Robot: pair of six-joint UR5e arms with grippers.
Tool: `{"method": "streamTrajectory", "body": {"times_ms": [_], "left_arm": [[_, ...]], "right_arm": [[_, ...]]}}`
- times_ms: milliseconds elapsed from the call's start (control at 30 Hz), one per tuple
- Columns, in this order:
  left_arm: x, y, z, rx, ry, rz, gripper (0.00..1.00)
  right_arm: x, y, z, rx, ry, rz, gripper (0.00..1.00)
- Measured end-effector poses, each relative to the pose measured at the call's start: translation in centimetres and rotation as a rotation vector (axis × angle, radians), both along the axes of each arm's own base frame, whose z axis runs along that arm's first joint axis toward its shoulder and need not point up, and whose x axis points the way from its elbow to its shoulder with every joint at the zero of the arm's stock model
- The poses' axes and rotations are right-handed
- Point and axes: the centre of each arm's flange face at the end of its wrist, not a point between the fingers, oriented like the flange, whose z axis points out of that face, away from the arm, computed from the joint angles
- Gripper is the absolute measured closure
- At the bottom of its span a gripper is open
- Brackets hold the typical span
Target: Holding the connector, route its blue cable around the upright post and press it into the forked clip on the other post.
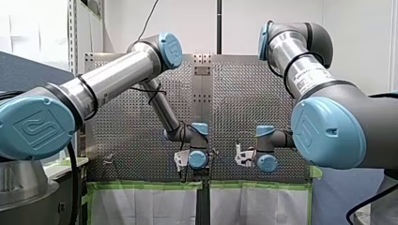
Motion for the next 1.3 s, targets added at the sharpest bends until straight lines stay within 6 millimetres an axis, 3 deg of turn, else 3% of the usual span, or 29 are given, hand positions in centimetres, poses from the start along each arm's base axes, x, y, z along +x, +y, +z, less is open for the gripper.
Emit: {"method": "streamTrajectory", "body": {"times_ms": [533,633,667,733,767,900,967,1000,1033,1067,1100,1133,1300], "left_arm": [[2.2,0.1,1.1,-0.006,0.013,-0.023,0.97],[2.5,0.3,1.1,-0.006,0.014,-0.022,0.91],[2.5,0.4,1.2,-0.006,0.014,-0.022,0.84],[2.6,0.5,1.2,-0.005,0.015,-0.020,0.78],[2.7,0.6,1.2,-0.003,0.016,-0.020,0.69],[2.7,0.5,1.2,0.011,0.018,-0.036,0.58],[2.6,0.4,1.1,0.024,0.023,-0.051,0.46],[2.5,0.4,1.1,0.036,0.028,-0.057,0.46],[2.5,0.4,1.0,0.045,0.033,-0.060,0.33],[2.4,0.4,1.0,0.053,0.038,-0.061,0.14],[2.3,0.5,0.9,0.061,0.044,-0.060,0.14],[2.3,0.5,0.9,0.067,0.048,-0.059,0.00],[1.9,0.5,0.8,0.107,0.062,-0.053,0.00]], "right_arm": [[-0.6,-1.8,0.7,-0.012,-0.004,-0.018,1.00],[-0.6,-1.9,0.8,-0.012,-0.004,-0.019,1.00],[-0.6,-1.9,0.8,-0.012,-0.004,-0.019,1.00],[-0.6,-1.9,0.8,-0.013,-0.002,-0.018,1.00],[-0.6,-1.9,0.8,-0.013,-0.002,-0.018,1.00],[-0.6,-1.9,0.8,-0.014,-0.001,-0.016,1.00],[-0.5,-1.8,0.8,-0.014,-0.001,-0.015,1.00],[-0.5,-1.8,0.8,-0.014,0.000,-0.014,1.00],[-0.4,-1.8,0.8,-0.014,0.000,-0.013,1.00],[-0.4,-1.8,0.8,-0.014,0.000,-0.012,1.00],[-0.4,-1.7,0.8,-0.013,0.000,-0.011,1.00],[-0.3,-1.7,0.8,-0.013,0.000,-0.010,1.00],[-0.3,-1.7,0.7,-0.012,0.000,-0.008,1.00]]}}
